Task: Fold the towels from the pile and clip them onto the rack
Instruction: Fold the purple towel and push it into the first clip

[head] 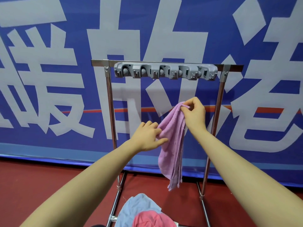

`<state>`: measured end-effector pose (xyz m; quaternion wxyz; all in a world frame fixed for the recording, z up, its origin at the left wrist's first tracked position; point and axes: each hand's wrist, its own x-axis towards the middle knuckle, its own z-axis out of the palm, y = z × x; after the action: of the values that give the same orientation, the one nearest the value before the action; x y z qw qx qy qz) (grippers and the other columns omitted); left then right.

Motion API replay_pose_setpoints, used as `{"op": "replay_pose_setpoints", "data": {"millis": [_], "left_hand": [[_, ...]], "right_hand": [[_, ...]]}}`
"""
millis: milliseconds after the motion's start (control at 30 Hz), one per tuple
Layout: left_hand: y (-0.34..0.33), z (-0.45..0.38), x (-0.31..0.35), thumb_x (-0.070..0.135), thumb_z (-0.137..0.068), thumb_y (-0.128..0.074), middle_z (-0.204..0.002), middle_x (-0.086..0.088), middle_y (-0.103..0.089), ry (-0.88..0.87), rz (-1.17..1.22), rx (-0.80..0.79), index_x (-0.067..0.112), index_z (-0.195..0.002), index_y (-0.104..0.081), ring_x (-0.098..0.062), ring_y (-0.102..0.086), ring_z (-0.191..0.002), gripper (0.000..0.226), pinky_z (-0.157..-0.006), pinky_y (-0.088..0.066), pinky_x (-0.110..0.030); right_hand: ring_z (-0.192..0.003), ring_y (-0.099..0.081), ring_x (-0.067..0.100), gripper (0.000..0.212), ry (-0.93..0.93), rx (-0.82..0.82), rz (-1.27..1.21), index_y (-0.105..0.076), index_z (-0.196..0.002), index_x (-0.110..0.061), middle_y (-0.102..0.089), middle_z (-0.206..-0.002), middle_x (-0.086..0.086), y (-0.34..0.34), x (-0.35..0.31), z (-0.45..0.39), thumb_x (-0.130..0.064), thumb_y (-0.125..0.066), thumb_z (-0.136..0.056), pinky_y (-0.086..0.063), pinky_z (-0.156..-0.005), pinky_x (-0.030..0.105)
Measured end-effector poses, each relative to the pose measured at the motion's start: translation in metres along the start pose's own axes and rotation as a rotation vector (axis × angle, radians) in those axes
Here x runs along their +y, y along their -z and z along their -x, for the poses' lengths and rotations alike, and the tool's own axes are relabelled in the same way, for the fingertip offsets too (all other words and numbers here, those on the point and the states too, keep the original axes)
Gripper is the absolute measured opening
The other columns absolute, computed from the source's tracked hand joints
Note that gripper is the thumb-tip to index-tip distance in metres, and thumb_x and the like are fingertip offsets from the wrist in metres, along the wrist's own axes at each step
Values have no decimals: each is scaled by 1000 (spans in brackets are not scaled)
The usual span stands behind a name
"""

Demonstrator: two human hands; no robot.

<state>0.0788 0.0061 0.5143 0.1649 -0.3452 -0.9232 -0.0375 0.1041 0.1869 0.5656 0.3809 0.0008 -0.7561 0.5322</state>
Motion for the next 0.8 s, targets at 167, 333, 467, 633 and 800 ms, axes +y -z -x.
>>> {"op": "replay_pose_setpoints", "data": {"millis": [167, 333, 467, 633, 800], "left_hand": [[5, -5, -21, 55, -92, -39, -95, 0, -59, 130, -47, 92, 18, -94, -60, -20, -52, -91, 43, -82, -32, -34], [25, -15, -37, 53, -90, -47, -92, 3, -66, 142, 57, 192, 21, -102, -66, -17, -58, -86, 40, -87, -37, -35], [34, -17, -43, 35, -89, -60, -88, -3, -69, 205, 410, 296, 11, -87, -67, -20, -60, -80, 25, -86, -44, -39], [43, -13, -37, 18, -86, -57, -76, -9, -64, 302, 620, 373, 5, -76, -56, -24, -57, -73, 16, -64, -46, -33], [47, -7, -44, 8, -83, -57, -76, -11, -61, 252, 635, 342, 7, -80, -50, -20, -52, -70, 8, -64, -46, -35]], "right_hand": [[-75, -55, 12, 6, -9, 27, 95, -56, -82, -3, -60, -84, 4, 14, 14, -4, -3, -60, -86, -46, -65, 20], [-76, -57, 7, 5, -74, -43, 111, -61, -86, -3, -61, -80, -3, 25, 27, 2, -7, -64, -86, -46, -65, 16], [-79, -56, 4, 6, -109, -90, 69, -62, -90, -4, -61, -83, -4, 29, 28, 5, -4, -65, -84, -44, -65, 12], [-84, -58, 7, 10, -100, -186, 88, -64, -95, -10, -63, -89, -3, 24, 24, 4, -11, -65, -86, -45, -70, 14], [-79, -58, 9, 8, -95, -203, 91, -63, -87, -9, -62, -81, -3, 22, 21, 5, -13, -69, -83, -47, -70, 19]]}}
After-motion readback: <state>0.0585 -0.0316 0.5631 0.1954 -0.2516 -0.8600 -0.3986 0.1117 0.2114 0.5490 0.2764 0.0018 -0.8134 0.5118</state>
